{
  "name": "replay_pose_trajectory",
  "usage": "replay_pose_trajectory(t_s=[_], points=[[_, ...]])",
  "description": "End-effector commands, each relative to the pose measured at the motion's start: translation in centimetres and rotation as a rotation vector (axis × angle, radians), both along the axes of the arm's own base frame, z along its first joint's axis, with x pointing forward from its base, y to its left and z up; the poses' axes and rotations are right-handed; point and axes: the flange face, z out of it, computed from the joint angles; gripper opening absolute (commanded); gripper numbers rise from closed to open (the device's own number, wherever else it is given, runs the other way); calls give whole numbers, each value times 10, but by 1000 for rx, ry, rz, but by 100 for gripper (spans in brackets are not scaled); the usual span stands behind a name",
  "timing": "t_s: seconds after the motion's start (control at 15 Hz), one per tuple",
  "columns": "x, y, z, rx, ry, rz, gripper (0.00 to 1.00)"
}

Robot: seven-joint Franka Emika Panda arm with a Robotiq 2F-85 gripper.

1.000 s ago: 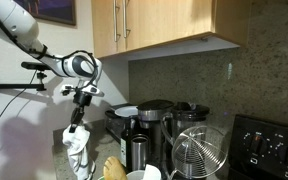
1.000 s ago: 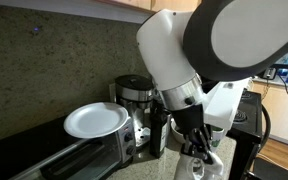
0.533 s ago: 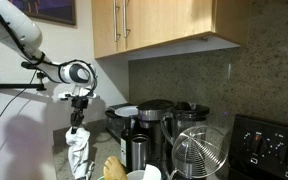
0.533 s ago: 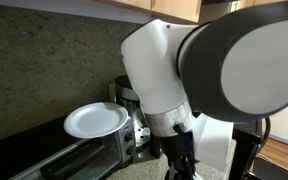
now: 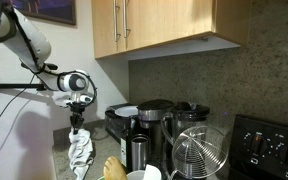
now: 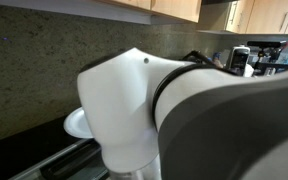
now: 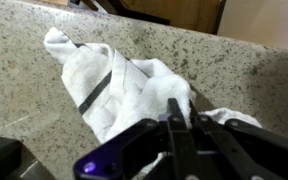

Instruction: Use the white towel to wipe the white bowl

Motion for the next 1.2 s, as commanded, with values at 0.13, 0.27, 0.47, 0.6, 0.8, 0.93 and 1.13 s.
replay_pose_trajectory(t_s=[0.13,0.27,0.47,0.6,0.8,0.93,1.13], points=[[0,42,-57,-42,-1,48,2],[0,49,-75,-73,15,68,3],[6,52,-86,-94,18,75,41],[12,51,-85,-96,22,62,56],[19,46,-66,-83,26,42,78],[21,43,-49,-77,38,31,93],[20,36,-19,-91,74,10,100]])
